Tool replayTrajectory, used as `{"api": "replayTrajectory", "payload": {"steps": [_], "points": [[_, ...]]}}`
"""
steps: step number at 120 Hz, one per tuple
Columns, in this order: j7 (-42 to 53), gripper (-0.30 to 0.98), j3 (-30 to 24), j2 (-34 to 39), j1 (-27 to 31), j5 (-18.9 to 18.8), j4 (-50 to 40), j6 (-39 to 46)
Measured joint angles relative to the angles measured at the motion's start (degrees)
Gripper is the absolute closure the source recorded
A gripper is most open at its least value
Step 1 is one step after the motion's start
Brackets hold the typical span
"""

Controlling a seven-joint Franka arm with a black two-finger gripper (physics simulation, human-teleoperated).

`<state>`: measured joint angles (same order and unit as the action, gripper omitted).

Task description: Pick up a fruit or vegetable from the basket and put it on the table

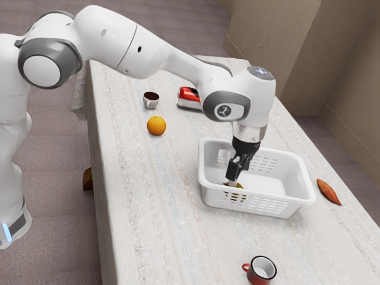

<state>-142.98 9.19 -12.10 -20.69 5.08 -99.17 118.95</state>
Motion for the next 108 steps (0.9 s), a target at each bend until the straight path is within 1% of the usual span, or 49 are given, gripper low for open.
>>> {"api": "replayTrajectory", "payload": {"steps": [55,66,108], "points": [[7.75,0.00,-0.17,0.50,0.00,0.07,-2.53,0.75],[9.30,0.00,-0.90,0.83,0.06,0.23,-3.24,0.78],[13.80,0.00,-1.19,0.33,0.51,0.04,-3.32,0.83]]}}
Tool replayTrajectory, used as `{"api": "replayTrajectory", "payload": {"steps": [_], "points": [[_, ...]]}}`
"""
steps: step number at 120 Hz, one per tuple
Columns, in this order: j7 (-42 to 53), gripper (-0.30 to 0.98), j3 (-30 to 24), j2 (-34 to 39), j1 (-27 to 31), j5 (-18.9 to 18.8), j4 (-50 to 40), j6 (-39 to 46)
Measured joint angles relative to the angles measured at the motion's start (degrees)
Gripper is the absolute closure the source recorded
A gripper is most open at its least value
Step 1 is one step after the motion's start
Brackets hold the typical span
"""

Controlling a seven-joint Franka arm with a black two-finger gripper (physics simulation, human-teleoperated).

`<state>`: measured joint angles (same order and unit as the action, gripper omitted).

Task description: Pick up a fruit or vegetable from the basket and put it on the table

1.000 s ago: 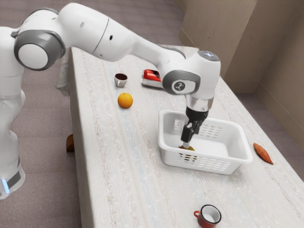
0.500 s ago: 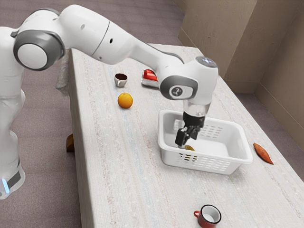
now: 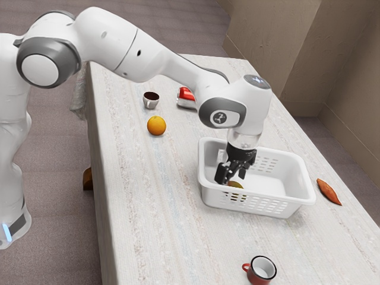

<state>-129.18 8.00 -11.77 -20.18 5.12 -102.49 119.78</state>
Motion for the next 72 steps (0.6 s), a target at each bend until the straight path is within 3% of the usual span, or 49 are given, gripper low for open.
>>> {"api": "replayTrajectory", "payload": {"steps": [72], "points": [[4.10,0.00,-0.05,-0.99,0.22,-0.19,0.68,0.07]]}}
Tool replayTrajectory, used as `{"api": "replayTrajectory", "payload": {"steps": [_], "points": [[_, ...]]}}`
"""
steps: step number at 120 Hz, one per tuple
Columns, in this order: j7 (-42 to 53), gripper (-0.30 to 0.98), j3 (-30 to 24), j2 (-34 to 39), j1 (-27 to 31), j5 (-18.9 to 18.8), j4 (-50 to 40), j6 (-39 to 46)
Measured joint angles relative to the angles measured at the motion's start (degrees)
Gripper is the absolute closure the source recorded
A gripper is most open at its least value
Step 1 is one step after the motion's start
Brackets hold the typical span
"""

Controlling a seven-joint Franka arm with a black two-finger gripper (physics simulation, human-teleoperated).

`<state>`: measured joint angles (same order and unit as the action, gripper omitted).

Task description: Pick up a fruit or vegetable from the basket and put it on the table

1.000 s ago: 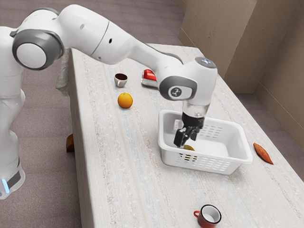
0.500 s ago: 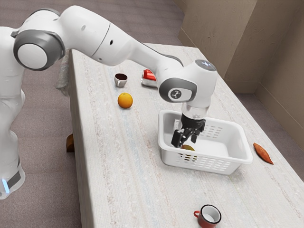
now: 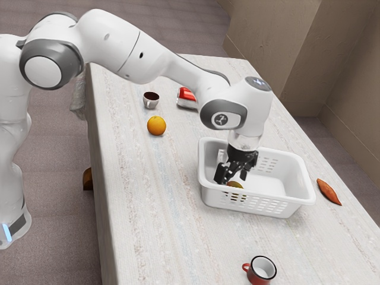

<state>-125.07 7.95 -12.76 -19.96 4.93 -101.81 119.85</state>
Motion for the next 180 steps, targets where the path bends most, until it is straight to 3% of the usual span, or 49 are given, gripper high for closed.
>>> {"api": "replayTrajectory", "payload": {"steps": [28,44,60,106,133,180], "points": [[0.93,0.00,-0.04,-0.10,-0.78,0.07,0.01,0.29],[1.42,0.19,-0.04,-0.17,-0.57,0.02,0.01,0.49],[2.69,0.26,-0.04,-0.29,-0.16,0.01,0.01,0.63],[5.21,0.14,-0.07,-1.94,-0.23,0.05,0.89,2.32],[6.08,0.27,-0.11,-2.41,-0.28,0.37,0.89,2.77],[6.79,0.35,-0.12,-2.78,-0.03,1.79,0.90,2.85]]}}
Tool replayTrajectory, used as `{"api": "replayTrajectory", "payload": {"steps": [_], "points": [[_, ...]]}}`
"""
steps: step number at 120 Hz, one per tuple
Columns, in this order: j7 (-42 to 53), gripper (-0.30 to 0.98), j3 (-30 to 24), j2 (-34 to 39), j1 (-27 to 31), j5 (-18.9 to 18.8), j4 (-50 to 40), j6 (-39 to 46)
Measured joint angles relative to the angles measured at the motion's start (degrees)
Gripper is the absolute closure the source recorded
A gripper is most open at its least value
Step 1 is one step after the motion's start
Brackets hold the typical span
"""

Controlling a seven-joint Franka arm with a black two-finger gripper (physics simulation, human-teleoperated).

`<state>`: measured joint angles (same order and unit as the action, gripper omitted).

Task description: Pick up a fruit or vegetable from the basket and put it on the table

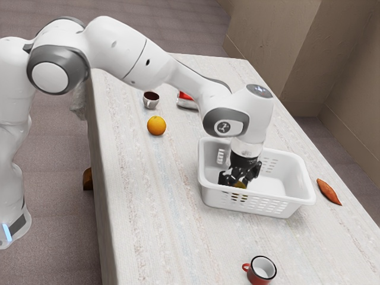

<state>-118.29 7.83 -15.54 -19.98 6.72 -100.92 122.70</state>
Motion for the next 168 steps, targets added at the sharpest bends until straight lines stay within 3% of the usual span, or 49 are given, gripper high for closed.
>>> {"api": "replayTrajectory", "payload": {"steps": [56,71,81,103,137,159,168], "points": [[-1.04,0.37,0.46,3.59,-0.46,-0.34,0.01,-0.14],[-1.15,0.37,0.77,6.89,-0.65,-4.67,4.47,-0.26],[-1.33,0.37,0.78,7.55,-4.09,-6.77,11.44,-0.34],[-3.05,0.36,-0.61,1.84,-20.07,-8.56,23.45,0.86],[-4.67,0.37,-1.23,-4.95,-19.96,-9.13,28.13,5.12],[-2.83,0.10,-0.80,-6.47,-19.02,-9.32,27.36,9.93],[-2.16,0.06,2.24,-3.06,-16.91,-9.18,19.11,11.00]]}}
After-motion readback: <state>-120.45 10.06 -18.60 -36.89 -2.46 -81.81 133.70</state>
